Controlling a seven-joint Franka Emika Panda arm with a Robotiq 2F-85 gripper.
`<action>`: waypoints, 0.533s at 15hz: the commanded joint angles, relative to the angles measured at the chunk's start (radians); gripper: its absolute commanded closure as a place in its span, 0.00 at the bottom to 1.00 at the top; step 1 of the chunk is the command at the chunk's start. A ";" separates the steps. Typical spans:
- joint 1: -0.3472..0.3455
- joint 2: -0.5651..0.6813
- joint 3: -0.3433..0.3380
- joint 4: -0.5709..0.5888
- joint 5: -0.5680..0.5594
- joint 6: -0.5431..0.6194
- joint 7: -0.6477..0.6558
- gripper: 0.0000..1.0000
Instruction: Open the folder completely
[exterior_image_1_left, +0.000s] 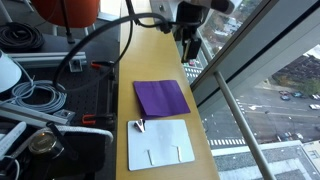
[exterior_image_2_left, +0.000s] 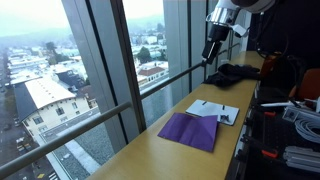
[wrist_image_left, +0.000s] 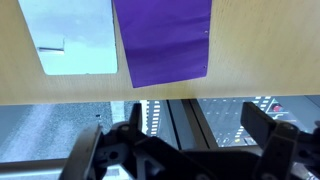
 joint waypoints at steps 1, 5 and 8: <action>-0.064 0.254 0.004 0.220 0.052 -0.044 -0.023 0.00; -0.153 0.446 0.014 0.366 -0.012 -0.118 0.016 0.00; -0.199 0.535 0.020 0.423 -0.040 -0.193 0.019 0.00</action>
